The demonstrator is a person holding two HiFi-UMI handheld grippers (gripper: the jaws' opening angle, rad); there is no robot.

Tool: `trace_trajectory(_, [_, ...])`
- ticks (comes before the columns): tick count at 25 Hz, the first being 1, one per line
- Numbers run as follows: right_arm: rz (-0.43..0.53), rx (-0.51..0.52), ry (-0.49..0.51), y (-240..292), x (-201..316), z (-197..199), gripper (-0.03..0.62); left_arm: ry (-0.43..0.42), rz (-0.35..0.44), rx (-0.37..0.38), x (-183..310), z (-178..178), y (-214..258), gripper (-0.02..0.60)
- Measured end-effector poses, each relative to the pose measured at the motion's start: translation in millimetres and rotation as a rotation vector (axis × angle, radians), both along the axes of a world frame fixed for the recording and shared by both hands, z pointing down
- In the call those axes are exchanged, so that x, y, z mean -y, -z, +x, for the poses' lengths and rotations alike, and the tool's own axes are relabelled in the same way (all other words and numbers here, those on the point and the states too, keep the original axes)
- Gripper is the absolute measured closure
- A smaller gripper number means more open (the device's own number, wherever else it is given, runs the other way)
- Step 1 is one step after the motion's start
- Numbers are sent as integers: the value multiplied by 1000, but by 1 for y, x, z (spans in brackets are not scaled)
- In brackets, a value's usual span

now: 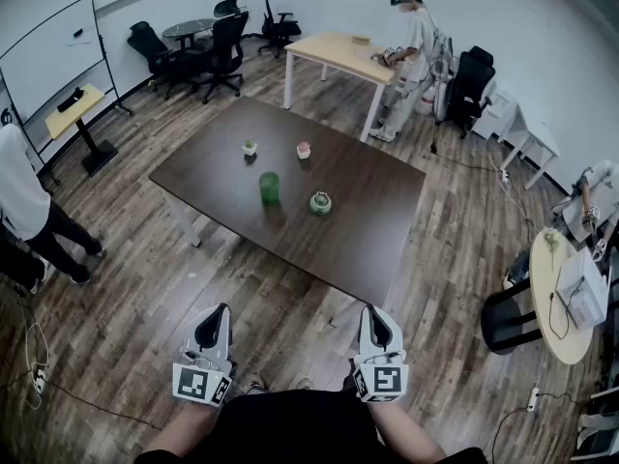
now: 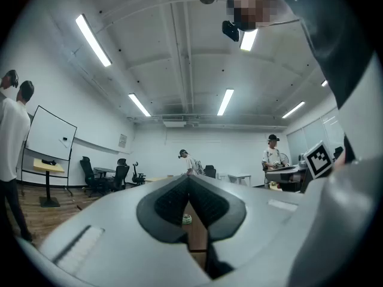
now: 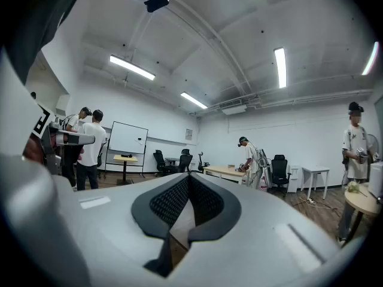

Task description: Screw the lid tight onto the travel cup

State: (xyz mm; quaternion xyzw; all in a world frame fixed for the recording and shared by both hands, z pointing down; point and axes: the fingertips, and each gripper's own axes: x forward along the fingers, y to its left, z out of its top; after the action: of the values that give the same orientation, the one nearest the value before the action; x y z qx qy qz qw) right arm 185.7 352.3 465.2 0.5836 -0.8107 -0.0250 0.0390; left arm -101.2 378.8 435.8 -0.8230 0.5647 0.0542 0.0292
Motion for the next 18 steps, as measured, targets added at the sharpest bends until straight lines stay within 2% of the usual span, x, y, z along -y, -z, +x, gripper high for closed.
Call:
trace_trajectory(9, [1, 4, 0, 1, 4, -1, 586, 2, 3, -2, 4, 0, 3, 581])
trace_trajectory(13, [21, 47, 24, 7, 3, -2, 585, -2, 10, -6, 5, 1, 4, 581])
trace_trajectory(18, [28, 34, 34, 7, 5, 0, 585, 5, 10, -2, 6, 4, 2, 581])
